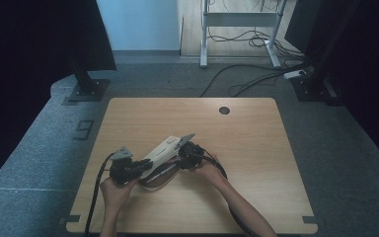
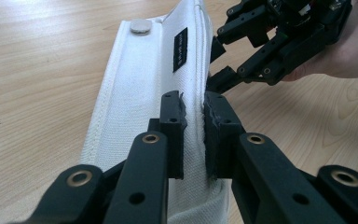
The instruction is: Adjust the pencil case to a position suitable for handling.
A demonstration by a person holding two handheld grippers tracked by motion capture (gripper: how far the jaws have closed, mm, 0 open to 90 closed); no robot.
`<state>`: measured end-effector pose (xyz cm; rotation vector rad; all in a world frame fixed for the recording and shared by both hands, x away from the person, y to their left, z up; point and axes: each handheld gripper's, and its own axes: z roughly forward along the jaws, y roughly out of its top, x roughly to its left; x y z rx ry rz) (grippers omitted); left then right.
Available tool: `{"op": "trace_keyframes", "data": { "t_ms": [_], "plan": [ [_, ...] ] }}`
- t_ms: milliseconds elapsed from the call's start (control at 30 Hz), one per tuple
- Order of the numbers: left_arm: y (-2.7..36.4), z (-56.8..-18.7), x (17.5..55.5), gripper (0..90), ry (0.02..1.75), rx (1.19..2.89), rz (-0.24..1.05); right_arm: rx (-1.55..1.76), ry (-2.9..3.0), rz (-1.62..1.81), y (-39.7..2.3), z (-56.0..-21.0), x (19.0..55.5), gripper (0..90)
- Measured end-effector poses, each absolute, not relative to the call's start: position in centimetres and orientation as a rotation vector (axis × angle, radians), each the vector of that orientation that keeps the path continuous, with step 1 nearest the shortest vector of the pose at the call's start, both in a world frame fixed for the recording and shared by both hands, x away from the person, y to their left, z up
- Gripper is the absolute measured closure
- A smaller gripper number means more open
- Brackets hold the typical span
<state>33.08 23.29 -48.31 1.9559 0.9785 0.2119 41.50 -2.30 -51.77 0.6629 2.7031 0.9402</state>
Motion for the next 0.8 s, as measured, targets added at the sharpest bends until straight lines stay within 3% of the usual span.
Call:
{"op": "trace_keyframes", "data": {
  "t_ms": [133,233,400,800],
  "plan": [
    [23.3,-48.3,33.1,79.1,0.978,1.955,0.212,0.685,2.687,0.93,-2.8,-51.8,41.5,51.6],
    [23.3,-48.3,33.1,79.1,0.978,1.956,0.211,0.687,2.71,0.923,-3.0,-51.9,41.6,65.2],
    [23.3,-48.3,33.1,79.1,0.978,1.956,0.209,0.694,2.695,0.945,-2.7,-51.7,41.7,72.6],
    [23.3,-48.4,33.1,78.8,0.973,1.955,0.205,0.708,2.674,0.959,-1.7,-52.0,42.3,69.4]
  ]
}}
